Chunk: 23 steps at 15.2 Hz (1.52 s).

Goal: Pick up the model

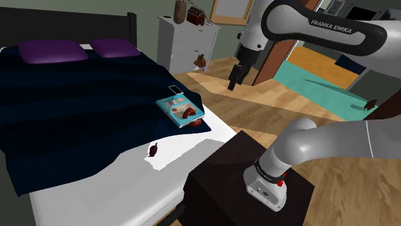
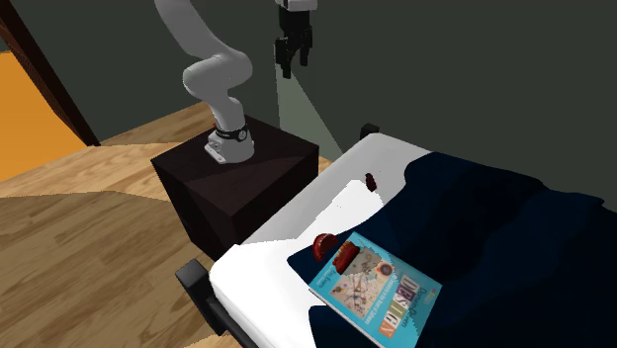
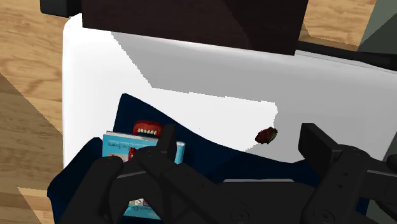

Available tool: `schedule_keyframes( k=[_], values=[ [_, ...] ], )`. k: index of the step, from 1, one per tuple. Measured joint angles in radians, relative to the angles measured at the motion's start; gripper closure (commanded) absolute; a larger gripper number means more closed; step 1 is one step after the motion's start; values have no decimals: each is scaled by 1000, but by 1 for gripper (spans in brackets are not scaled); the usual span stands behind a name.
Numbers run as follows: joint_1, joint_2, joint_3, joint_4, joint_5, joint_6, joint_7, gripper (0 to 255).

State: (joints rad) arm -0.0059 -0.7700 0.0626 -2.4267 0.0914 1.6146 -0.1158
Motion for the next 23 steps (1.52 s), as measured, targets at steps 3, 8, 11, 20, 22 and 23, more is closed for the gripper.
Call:
schedule_keyframes(
  k=[3, 8, 11, 20, 22, 23],
  values=[
    [-7, 24, 1, -18, -1, 41, 7, 0],
    [-38, 132, -1, -79, -8, 208, 29, 0],
    [-58, 211, -5, -96, -15, 303, 43, 0],
    [-113, 517, -19, -107, -34, 619, 93, 0],
    [-125, 597, -26, -87, -39, 679, 103, 0],
    [-129, 630, -28, -81, -41, 706, 110, 0]
  ],
)
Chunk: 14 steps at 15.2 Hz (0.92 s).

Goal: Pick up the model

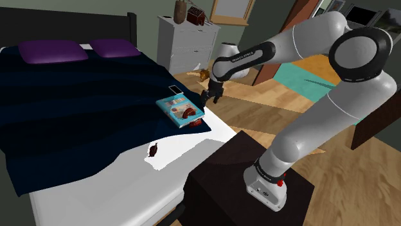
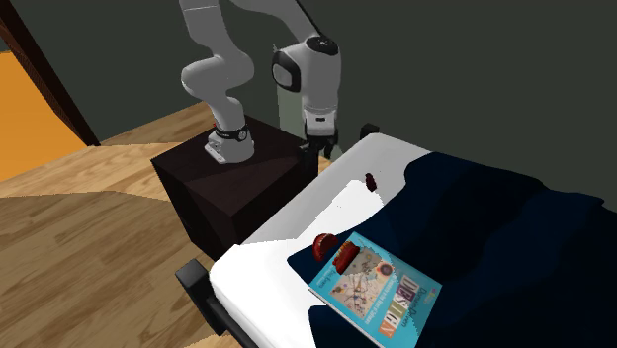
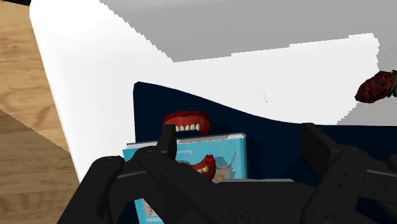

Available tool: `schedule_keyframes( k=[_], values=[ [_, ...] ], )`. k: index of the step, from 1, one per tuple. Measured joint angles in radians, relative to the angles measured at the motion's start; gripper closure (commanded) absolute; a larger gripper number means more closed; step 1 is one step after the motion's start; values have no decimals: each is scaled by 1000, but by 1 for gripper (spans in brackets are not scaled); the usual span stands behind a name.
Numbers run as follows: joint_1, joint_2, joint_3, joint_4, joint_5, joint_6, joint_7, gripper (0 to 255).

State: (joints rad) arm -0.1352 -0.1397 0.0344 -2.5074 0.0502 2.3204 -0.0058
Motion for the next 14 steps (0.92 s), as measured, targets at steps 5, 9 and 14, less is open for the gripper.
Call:
schedule_keyframes(
  k=[5, 9, 14],
  values=[
    [-24, 198, -20, 55, -7, 144, 25, 0],
    [-37, 358, -37, 138, -6, 220, 45, 0],
    [-63, 550, -58, 242, 9, 307, 52, 0]
  ],
)
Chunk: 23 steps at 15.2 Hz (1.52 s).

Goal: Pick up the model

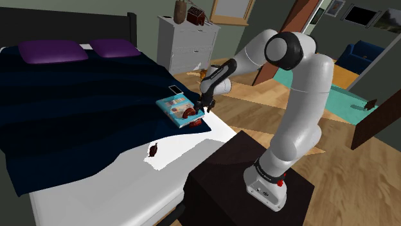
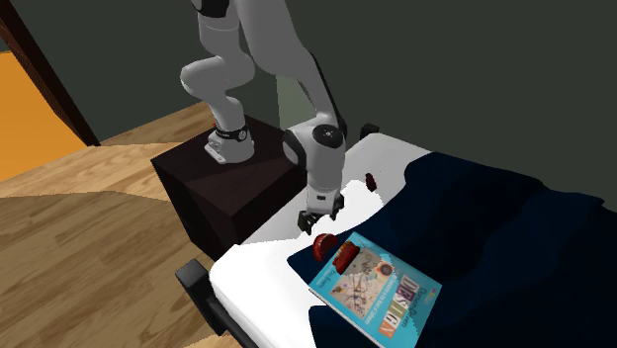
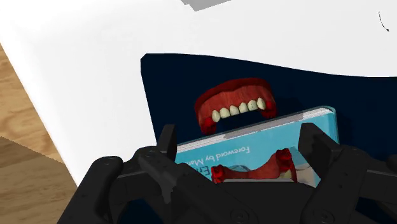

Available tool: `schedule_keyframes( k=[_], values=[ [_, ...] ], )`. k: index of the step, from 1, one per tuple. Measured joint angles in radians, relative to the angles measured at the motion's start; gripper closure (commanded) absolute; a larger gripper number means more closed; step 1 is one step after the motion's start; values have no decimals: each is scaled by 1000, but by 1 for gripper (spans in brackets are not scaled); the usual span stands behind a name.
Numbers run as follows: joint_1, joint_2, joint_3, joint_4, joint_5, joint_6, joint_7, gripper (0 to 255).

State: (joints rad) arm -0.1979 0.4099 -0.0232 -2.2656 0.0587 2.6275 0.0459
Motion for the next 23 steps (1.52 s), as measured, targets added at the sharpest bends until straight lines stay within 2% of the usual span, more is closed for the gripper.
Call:
schedule_keyframes(
  k=[4, 12, 13, 23],
  values=[
    [-17, 132, -10, 99, 14, 31, 9, 0],
    [-26, 248, -4, 150, 22, 97, 5, 0],
    [-27, 252, -3, 150, 22, 101, 5, 255],
    [-27, 255, -3, 150, 23, 105, 4, 255]
  ],
)
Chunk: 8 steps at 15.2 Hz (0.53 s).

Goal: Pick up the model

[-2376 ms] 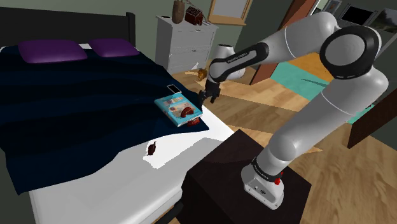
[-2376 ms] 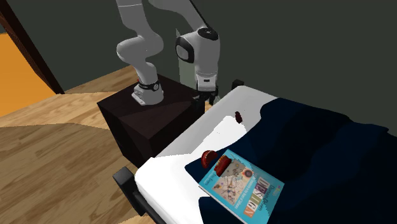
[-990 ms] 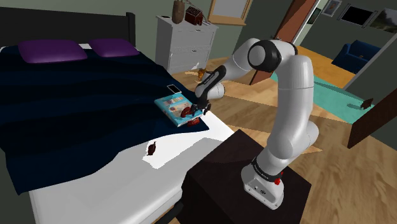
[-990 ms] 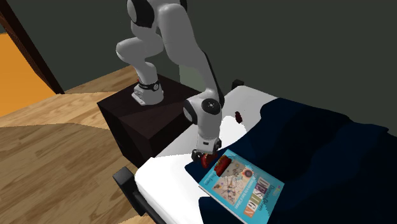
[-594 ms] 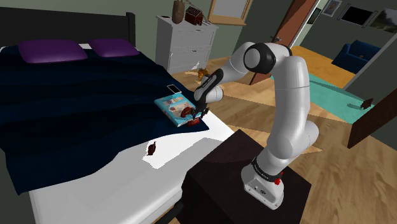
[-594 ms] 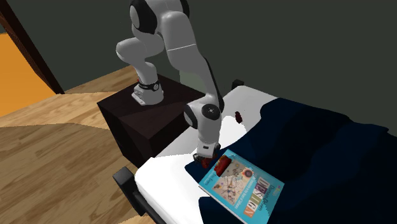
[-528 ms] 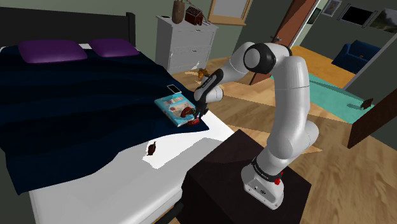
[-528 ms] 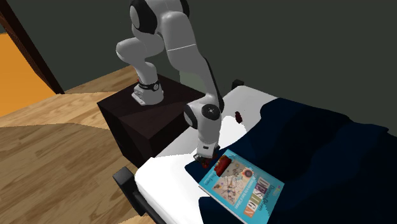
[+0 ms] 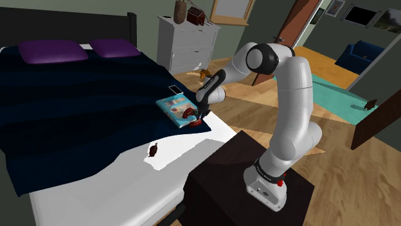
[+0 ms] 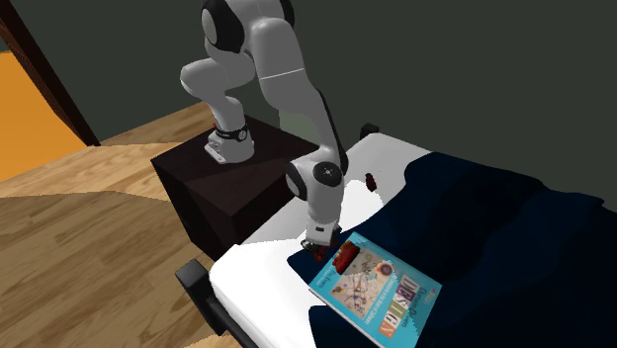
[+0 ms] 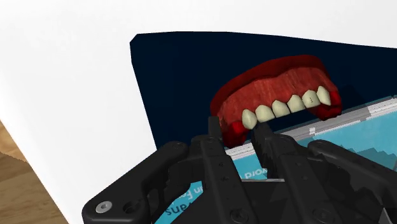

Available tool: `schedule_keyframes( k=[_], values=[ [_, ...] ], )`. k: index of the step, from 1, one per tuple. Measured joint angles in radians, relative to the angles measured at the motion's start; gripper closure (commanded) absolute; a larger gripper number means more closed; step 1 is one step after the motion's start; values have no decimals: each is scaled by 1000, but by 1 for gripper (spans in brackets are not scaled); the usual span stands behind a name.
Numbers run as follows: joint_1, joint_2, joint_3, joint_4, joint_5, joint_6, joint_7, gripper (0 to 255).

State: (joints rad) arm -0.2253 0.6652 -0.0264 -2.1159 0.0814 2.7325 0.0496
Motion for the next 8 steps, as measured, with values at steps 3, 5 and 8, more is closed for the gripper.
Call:
schedule_keyframes(
  k=[3, 5, 8],
  values=[
    [1, -29, -2, -12, -2, -17, 1, 255],
    [3, -54, -4, -20, -3, -34, 2, 255],
    [4, -91, -7, -31, -6, -61, 3, 255]
  ],
)
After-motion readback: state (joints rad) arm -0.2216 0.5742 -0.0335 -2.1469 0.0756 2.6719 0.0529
